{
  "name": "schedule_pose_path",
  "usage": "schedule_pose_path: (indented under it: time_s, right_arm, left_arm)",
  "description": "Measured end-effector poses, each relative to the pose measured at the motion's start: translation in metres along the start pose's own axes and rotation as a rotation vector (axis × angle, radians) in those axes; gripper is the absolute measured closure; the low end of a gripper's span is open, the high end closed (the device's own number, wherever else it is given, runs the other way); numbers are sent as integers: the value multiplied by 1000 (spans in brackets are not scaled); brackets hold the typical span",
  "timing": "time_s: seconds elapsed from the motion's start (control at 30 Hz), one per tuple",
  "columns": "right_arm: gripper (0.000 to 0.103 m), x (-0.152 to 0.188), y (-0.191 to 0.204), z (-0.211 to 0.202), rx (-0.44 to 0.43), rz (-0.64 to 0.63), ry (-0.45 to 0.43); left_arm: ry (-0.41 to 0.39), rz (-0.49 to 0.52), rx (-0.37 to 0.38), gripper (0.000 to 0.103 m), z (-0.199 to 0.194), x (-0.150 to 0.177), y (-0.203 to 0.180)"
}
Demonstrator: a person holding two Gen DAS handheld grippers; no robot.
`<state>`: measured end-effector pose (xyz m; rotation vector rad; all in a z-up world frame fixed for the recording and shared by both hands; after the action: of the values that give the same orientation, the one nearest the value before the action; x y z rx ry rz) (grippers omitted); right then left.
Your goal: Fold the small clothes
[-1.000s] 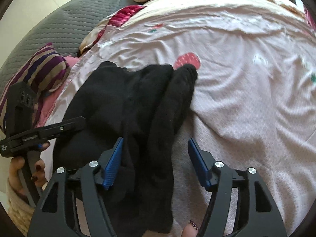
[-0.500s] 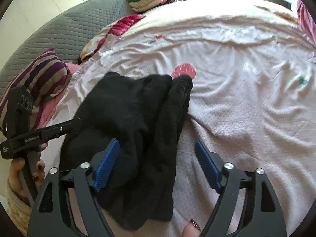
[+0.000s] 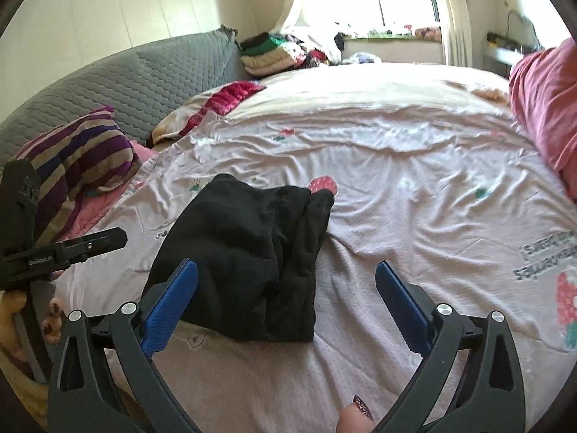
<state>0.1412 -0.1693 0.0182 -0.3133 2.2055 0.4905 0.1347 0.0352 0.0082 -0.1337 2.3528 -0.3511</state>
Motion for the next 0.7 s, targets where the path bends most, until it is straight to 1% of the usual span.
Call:
schedule_pose_path:
  time_s: [0.1, 0.17, 0.27, 0.43, 0.63, 0.7]
  right_arm:
    - [5, -1, 5, -16, 31, -28, -46]
    - [5, -1, 9, -25, 36, -39, -65]
    - [5, 2, 12, -37, 51, -45, -92]
    - [5, 15, 14, -53, 103, -59, -131]
    - [5, 34, 21, -66, 141, -95, -141]
    - [5, 43, 23, -68, 169, -102, -145]
  left_arm:
    - [-17, 21, -3, 12, -11, 4, -7]
    - [-23, 33, -4, 10, -15, 7, -10]
    - [-35, 48, -3, 10, -22, 11, -15]
    - [-57, 58, -14, 10, -35, 25, -21]
    - [-73, 77, -51, 10, -42, 49, -19]
    - [-73, 67, -62, 10, -41, 59, -15]
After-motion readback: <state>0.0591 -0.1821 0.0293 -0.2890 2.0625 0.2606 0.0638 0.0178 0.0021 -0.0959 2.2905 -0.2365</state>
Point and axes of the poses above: each gripper's, at about its wrist camera, not at the fingertips, and z roughly the way its jaws point, y to its left, x to its underside, the point moved 7 cm from there along z, roughly the way its jaws point, and after that the axes turned 1 degree about -y, right-handed, at the moved point
